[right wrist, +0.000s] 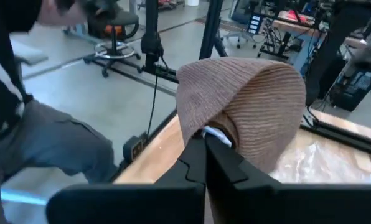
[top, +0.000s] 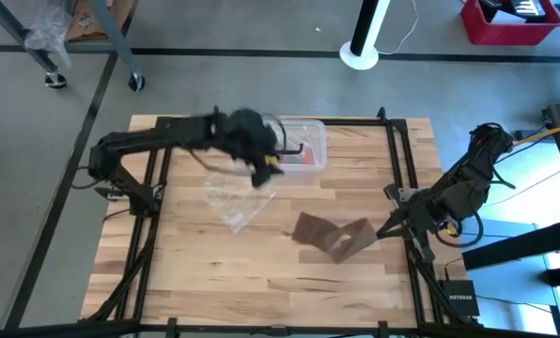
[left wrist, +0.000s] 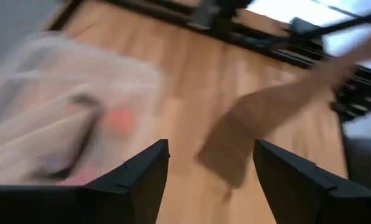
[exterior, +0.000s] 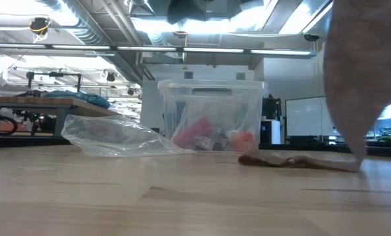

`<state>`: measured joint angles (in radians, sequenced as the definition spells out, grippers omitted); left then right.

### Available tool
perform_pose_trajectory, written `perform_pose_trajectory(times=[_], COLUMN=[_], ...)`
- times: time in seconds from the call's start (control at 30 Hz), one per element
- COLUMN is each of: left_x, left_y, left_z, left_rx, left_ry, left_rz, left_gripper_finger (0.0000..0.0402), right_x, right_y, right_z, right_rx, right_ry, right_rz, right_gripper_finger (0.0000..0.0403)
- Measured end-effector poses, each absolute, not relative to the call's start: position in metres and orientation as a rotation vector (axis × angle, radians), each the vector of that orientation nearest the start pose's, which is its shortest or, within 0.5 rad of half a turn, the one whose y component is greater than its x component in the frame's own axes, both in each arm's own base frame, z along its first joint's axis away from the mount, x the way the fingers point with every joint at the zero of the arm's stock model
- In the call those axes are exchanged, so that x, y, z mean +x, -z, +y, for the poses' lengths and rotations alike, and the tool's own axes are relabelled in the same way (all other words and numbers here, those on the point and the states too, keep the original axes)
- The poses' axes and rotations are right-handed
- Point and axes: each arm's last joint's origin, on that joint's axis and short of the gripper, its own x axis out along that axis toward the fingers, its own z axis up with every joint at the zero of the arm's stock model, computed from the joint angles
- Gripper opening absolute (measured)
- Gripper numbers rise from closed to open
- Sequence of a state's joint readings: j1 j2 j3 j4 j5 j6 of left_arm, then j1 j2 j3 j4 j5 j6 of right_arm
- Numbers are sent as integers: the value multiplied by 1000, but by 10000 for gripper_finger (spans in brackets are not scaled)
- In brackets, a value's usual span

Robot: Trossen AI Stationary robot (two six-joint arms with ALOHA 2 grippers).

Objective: Roll bandage
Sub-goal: Roll the brown bandage

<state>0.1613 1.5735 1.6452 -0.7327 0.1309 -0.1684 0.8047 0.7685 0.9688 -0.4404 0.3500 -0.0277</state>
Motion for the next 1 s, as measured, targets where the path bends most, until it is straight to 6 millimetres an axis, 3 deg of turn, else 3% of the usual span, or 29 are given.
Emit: perform_pose_trajectory(times=[0.13, 0.3, 0.47, 0.6, 0.77, 1.0], left_x=[356, 383, 418, 440, 459, 469], left_y=[-361, -325, -280, -260, -263, -269], left_z=[8, -43, -77, -86, -84, -82], left_rx=[-158, -117, -128, -133, -151, -104], left_ry=[-25, -20, 3, 0, -32, -124], left_rz=[478, 138, 11, -40, -100, -132], left_gripper_finger=[214, 210, 210, 210, 210, 210], right_x=[111, 113, 116, 118, 122, 129], right_y=[-373, -376, -380, -382, -383, -384], right_z=[98, 94, 93, 92, 95, 100], right_rx=[-125, -120, -129, -159, -178, -192], right_ry=[-369, -223, -82, 18, 48, 100], right_rz=[196, 163, 122, 98, 86, 70], right_gripper_finger=[0, 0, 0, 0, 0, 0])
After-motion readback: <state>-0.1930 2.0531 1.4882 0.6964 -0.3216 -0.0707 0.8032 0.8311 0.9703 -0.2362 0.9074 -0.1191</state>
